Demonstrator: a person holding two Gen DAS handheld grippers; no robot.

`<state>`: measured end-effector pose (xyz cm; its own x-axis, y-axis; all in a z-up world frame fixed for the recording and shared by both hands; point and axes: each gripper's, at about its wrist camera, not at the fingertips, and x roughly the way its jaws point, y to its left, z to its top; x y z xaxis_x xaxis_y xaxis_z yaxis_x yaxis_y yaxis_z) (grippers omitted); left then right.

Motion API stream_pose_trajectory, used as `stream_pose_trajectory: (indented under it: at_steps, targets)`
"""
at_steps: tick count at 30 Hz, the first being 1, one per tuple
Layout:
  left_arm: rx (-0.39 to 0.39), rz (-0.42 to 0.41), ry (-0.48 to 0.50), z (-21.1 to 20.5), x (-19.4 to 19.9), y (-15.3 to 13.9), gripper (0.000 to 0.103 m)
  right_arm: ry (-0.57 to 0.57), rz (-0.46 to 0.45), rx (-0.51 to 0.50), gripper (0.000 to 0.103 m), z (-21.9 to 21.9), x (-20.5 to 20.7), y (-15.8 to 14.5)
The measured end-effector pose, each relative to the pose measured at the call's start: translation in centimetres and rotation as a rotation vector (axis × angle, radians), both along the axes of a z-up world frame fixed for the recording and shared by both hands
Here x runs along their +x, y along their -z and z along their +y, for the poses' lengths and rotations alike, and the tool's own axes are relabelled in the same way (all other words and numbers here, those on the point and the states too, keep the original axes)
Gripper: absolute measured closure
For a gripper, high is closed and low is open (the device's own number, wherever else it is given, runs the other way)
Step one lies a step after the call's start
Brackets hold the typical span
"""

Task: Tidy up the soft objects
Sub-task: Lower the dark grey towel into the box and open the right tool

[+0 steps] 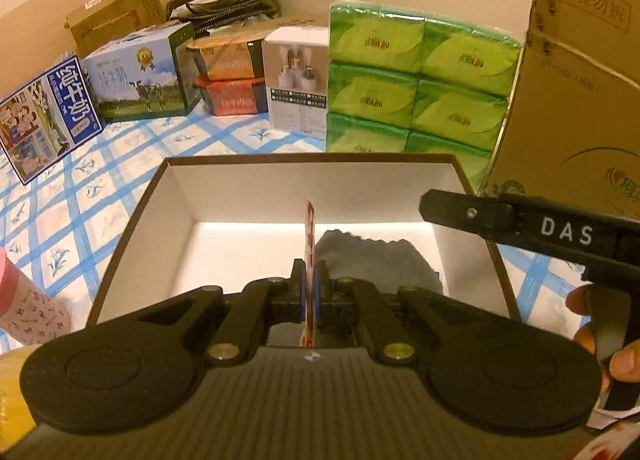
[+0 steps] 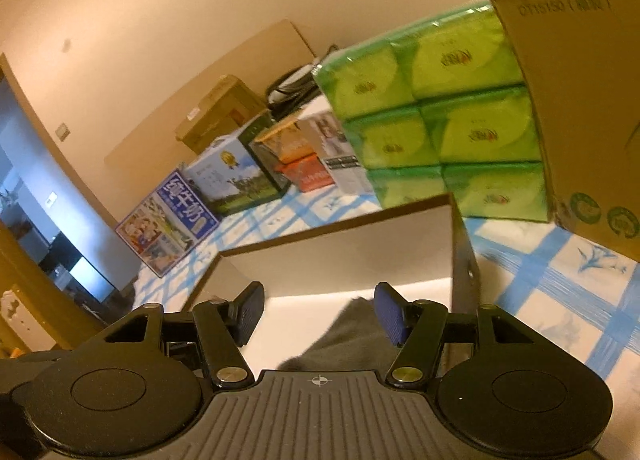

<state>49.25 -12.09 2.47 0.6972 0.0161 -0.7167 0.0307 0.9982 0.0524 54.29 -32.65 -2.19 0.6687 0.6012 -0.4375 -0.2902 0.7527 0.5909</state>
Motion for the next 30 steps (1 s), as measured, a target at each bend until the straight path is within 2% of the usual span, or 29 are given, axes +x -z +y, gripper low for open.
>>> stream_pose_trajectory:
  at_steps: [4,7,11,19,30]
  targets:
    - [-0.006,0.012,-0.007,0.0,0.6,0.6,0.097,0.004,0.003,-0.053,0.042,0.1,-0.6,0.4]
    - [-0.036,0.019,-0.024,0.3,1.2,0.8,0.076,0.014,0.007,-0.072,0.042,-0.1,-1.0,0.6]
    - [-0.015,0.0,-0.033,0.2,1.0,0.7,0.07,0.032,0.006,-0.072,0.042,-0.7,-1.7,0.7]
    - [-0.061,0.005,0.002,-0.1,-0.8,-0.1,0.07,0.07,-0.006,-0.064,0.042,-2.7,-5.2,-0.4]
    - [-0.124,-0.046,0.134,-1.0,-8.4,-3.2,0.069,0.141,-0.057,0.003,0.042,-5.2,-13.8,-3.6]
